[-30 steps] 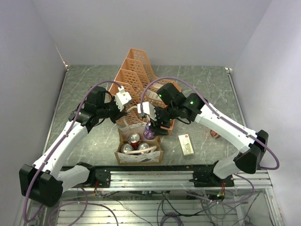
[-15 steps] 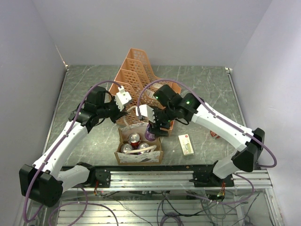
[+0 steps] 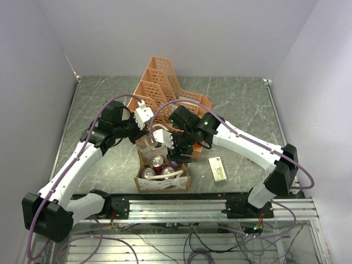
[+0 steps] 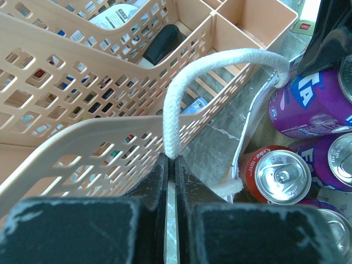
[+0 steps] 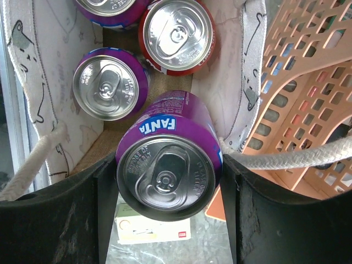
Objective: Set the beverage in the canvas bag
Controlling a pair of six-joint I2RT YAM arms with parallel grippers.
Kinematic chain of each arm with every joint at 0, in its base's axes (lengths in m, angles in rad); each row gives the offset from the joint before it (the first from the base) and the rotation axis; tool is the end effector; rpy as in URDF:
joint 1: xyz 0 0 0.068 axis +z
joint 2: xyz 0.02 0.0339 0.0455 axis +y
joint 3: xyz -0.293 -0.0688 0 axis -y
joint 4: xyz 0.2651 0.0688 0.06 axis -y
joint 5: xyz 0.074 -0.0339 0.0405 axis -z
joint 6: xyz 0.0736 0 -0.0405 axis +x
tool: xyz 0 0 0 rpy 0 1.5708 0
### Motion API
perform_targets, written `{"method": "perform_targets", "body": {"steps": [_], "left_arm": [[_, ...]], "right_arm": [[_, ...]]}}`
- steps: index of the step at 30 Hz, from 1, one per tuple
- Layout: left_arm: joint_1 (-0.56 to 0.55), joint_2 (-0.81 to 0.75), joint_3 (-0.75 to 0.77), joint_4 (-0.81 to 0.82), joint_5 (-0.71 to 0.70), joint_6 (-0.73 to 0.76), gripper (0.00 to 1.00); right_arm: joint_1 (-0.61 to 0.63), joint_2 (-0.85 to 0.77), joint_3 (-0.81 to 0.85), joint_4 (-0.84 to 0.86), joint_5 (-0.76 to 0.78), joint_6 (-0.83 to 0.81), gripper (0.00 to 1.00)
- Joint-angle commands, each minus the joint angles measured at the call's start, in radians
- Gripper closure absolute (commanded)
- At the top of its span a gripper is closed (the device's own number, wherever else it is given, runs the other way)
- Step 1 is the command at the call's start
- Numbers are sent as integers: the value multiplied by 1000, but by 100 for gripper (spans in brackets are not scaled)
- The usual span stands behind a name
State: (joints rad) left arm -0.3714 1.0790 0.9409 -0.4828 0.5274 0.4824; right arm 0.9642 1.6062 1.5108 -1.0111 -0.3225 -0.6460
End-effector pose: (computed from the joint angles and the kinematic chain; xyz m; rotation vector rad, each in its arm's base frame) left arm 0.2329 -0.1305 0.3147 1.1454 1.8073 -0.5109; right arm 0.1886 0.3127 0.3122 -2.0078 1.7869 0.5320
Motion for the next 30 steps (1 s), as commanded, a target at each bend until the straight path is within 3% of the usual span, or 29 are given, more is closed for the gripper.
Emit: {"method": "perform_targets", "body": {"steps": [1, 30], "left_arm": [[-6, -5, -4, 49, -5, -18, 93], [-5, 18, 8, 46, -7, -38, 93]], "right_arm": [[8, -2, 20, 85, 25, 9, 100], [49, 18, -94, 217, 69, 66, 100]]}}
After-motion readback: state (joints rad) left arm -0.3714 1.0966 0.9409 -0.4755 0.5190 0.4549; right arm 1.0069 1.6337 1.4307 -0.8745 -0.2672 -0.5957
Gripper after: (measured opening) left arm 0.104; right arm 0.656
